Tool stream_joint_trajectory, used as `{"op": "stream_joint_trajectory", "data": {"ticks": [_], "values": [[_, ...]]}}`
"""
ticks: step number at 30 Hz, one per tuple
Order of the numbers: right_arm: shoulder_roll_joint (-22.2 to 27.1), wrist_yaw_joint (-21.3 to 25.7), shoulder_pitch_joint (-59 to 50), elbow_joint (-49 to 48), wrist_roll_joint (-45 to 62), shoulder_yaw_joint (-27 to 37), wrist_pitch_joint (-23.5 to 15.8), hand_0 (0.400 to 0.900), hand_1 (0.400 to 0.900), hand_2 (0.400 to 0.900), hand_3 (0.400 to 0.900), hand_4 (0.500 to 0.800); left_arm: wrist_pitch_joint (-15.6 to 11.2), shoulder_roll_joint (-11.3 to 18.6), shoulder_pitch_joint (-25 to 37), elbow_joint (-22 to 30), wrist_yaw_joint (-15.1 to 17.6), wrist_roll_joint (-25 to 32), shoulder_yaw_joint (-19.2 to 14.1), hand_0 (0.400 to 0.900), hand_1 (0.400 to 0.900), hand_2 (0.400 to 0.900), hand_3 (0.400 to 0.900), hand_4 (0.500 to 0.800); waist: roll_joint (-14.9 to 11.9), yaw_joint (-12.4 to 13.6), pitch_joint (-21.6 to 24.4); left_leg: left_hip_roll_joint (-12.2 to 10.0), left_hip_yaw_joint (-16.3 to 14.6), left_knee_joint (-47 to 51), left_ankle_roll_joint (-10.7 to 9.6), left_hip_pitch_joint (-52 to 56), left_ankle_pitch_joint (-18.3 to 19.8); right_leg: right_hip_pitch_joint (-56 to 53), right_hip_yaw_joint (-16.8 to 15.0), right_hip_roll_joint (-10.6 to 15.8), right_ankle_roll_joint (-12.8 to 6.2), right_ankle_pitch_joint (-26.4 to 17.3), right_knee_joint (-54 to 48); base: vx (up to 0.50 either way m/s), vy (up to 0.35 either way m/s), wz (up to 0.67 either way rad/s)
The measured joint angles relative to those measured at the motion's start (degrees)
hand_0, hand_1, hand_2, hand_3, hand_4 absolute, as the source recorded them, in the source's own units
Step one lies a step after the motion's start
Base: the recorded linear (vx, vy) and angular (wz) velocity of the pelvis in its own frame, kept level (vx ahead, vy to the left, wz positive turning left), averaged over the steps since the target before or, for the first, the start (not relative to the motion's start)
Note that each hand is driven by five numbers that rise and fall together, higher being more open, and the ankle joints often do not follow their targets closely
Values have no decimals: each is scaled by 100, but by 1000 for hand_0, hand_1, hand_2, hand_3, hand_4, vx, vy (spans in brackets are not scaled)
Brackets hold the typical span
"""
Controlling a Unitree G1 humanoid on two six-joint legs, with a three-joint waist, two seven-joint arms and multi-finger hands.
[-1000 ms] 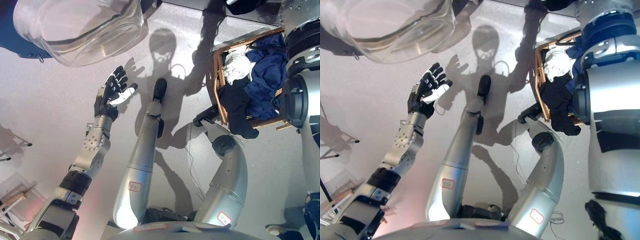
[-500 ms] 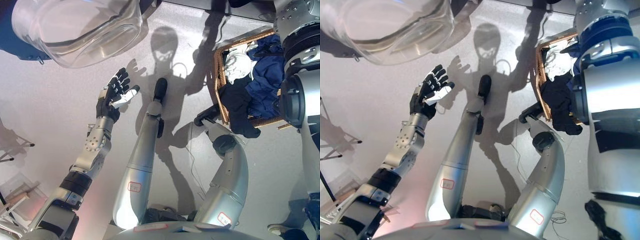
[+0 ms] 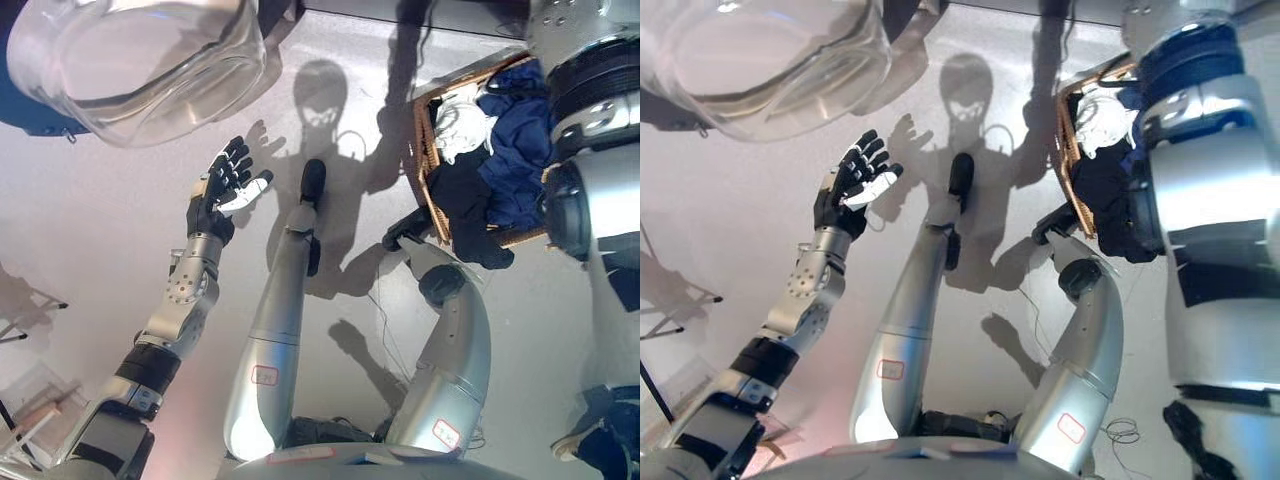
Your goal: Put the clothes in the basket into the washing machine.
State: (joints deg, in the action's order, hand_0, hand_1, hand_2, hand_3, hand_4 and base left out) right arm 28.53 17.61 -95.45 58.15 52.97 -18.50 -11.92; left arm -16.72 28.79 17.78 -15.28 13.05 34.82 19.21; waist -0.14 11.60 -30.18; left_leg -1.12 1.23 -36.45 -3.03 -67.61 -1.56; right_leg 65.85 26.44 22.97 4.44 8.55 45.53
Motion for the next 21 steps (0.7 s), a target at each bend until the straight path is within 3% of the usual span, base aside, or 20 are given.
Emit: {"op": "stream_joint_trajectory", "data": {"ticks": [5,8,10,13,16,19,21], "values": [[-458,135,1513,-2105,-79,49,-235,900,900,900,900,800,26,-44,-96,-21,160,0,-159,900,900,900,900,800,-2,-430,1,-100,-195,160,117,361,48,-356,-100,-203,-158,-274,-500,-41,55,-24],[-605,174,2775,-3113,-286,294,-322,900,900,900,900,800,34,-185,-196,-105,221,-1,-274,900,900,900,900,800,-8,-600,4,-171,-339,427,176,685,44,-658,-195,-390,-329,-513,-985,-27,26,-24],[-722,179,3884,-3574,-494,601,-330,900,900,900,900,800,44,-402,-252,-399,224,-2,-397,900,900,900,900,800,-8,-712,4,-172,-462,722,237,1110,-2,-1070,-200,-491,-345,-692,-1380,15,29,-20],[-967,61,5223,-3716,-657,722,-386,900,900,900,900,800,38,-695,-499,-881,200,-6,-577,900,900,900,900,800,-17,-947,23,-170,-576,1127,249,1833,1,-1728,-239,-596,-475,-829,-1864,62,6,-18],[-1133,-213,6360,-3682,-739,677,-312,900,900,900,900,800,123,-1031,-632,-1418,66,-3,-672,900,900,900,900,800,-25,-1133,26,-192,-648,1477,232,2650,9,-2494,-220,-714,-487,-971,-2282,52,-12,-14],[-1430,-554,7319,-3370,-983,583,-281,900,900,900,900,800,165,-1401,-857,-2210,-132,-4,-844,900,900,900,900,800,-116,-1228,721,-180,-677,1735,180,2963,54,-2756,-218,-828,-545,-1031,-2618,110,-8,-14],[-1613,-716,7583,-2653,-1169,609,-142,900,900,900,900,800,279,-1647,-793,-2904,-285,-1,-1028,900,900,900,900,800,-173,-1333,722,-208,-678,1943,143,3683,71,-3478,-199,-937,-578,-1057,-2881,103,-23,-6]]}}
